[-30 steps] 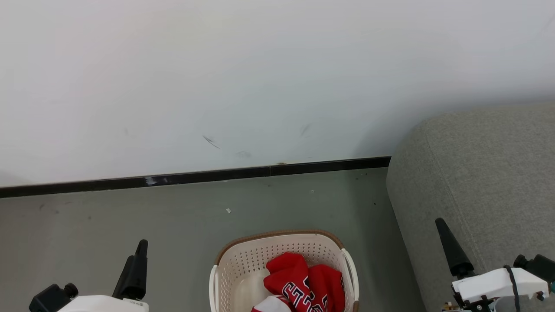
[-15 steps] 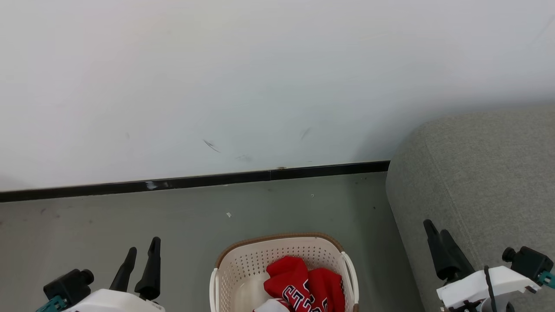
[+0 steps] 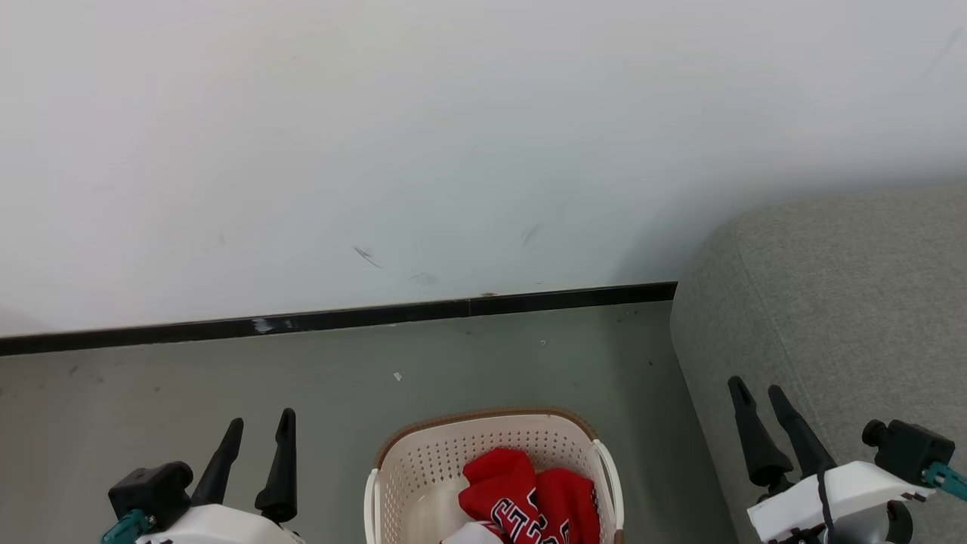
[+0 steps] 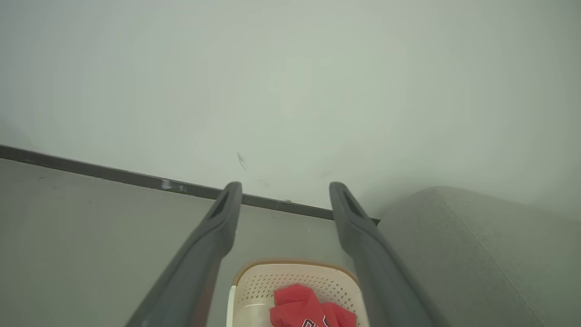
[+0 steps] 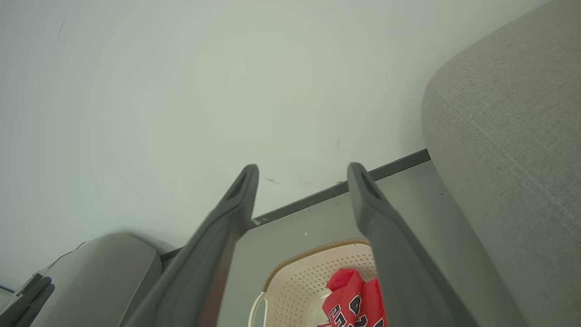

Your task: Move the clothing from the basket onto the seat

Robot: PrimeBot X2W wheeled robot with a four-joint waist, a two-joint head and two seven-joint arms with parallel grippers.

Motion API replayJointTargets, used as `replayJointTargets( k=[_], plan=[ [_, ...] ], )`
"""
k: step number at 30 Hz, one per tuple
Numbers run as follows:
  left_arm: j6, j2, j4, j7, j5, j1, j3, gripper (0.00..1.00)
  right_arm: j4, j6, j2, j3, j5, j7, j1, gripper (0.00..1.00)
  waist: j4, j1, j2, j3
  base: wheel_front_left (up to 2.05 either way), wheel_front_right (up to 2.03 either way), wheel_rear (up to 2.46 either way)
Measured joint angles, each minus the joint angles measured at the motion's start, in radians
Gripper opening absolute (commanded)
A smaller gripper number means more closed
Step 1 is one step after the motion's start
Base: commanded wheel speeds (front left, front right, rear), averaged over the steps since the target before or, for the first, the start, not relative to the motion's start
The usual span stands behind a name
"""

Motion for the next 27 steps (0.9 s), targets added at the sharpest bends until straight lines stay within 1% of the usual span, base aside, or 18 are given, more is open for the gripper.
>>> replayJointTargets(
  k=[16,27],
  plan=[
    [0.058,0.008,-0.036,-0.061,0.206,0.001,-0.026,1.0,-0.035,0.0,0.0,0.012,-0.24,-0.048,0.001,1.0,-0.005,-0.001,0.0,0.0,0.0,0.0,0.0],
    [0.076,0.008,-0.036,-0.1,0.318,0.001,-0.048,1.0,-0.057,0.0,0.0,0.023,-0.404,-0.082,0.02,1.0,-0.011,-0.0011,0.0,0.0,0.0,0.0,0.0]
  ],
)
